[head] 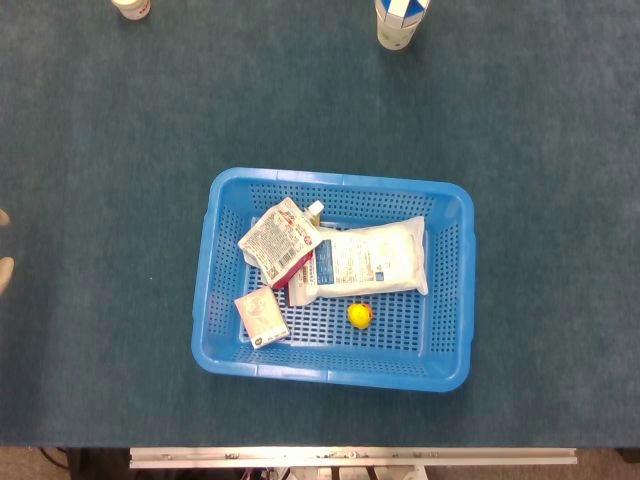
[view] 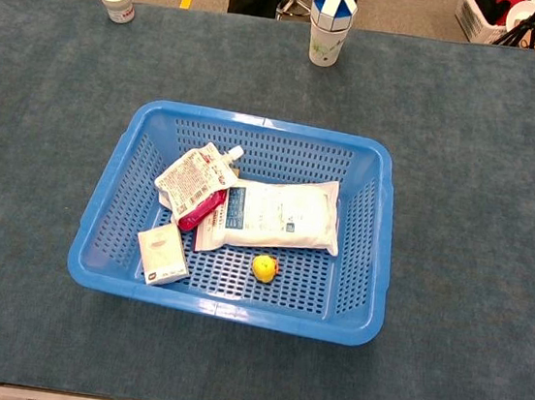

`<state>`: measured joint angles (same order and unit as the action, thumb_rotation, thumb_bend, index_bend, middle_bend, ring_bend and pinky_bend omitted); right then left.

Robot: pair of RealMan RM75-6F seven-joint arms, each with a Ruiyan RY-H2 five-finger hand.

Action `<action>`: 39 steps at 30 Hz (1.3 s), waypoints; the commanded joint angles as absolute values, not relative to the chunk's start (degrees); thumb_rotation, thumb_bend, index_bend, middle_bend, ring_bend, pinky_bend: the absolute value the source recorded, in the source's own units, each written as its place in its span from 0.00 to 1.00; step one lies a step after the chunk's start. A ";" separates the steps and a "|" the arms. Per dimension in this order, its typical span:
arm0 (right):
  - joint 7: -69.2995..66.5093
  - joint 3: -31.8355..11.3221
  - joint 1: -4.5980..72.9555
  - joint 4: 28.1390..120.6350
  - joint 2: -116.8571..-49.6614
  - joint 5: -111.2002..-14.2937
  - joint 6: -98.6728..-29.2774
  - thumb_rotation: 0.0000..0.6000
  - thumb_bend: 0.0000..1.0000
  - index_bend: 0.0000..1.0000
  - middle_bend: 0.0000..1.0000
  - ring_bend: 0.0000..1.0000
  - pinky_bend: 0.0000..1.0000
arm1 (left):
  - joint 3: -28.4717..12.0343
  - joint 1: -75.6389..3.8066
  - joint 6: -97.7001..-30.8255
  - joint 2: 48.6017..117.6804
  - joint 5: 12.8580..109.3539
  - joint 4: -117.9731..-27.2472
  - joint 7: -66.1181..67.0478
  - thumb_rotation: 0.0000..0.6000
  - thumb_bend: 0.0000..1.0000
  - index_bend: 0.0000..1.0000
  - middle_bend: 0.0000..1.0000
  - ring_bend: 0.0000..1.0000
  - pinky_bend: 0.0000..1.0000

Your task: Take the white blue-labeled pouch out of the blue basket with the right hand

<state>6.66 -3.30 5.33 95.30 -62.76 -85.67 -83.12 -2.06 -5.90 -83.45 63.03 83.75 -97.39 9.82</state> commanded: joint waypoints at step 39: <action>13.78 -6.50 19.46 115.73 -61.69 -83.91 -65.59 1.00 0.01 0.28 0.33 0.24 0.41 | -2.50 -6.41 -82.57 65.13 82.81 -97.02 9.50 1.00 0.27 0.40 0.43 0.31 0.32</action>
<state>12.58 -5.93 18.39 114.56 -61.13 -84.98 -66.74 -2.49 -6.40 -82.57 65.09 82.82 -97.06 9.53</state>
